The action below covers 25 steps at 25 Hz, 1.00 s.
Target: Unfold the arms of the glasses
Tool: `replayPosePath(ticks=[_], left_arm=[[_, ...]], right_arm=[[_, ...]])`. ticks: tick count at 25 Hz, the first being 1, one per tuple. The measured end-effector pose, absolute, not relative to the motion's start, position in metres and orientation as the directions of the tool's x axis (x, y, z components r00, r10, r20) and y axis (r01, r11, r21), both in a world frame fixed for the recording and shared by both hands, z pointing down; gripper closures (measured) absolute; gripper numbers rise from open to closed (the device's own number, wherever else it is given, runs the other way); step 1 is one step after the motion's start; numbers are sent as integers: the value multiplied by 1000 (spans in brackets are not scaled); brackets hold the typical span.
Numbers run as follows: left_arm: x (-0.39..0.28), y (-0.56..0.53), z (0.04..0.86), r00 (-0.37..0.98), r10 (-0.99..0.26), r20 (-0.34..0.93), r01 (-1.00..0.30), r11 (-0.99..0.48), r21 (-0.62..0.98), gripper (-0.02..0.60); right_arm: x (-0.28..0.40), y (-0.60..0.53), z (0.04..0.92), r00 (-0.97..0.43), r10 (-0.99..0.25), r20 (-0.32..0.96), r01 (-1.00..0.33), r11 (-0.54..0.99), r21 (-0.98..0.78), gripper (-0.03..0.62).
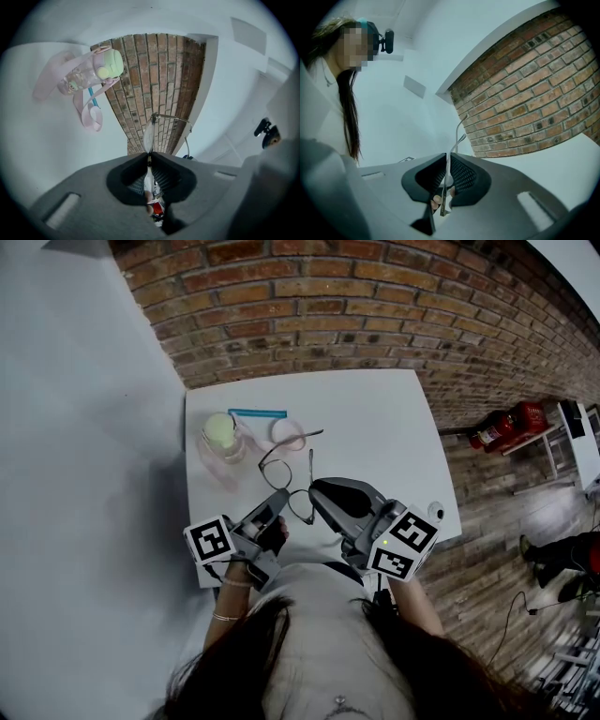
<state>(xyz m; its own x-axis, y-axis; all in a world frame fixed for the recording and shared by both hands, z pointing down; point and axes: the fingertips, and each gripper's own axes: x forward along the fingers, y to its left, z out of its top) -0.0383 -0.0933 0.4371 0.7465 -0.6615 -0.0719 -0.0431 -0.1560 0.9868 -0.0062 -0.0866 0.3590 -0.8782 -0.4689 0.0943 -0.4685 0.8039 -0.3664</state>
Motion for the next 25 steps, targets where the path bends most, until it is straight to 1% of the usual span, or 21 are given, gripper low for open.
replayPosePath(ticks=[10,25], left_arm=[[-44,-95,436,728,-680,-90,-2,-133,991,558],[-50,-97,440,705,-703,-95,26,-108,994,558]], right_arm=[[-4,-86,353,-880,-470,70,-462,810,-361,562],[-2,-83,350,-883,-466,57,-454,818,-352,562]])
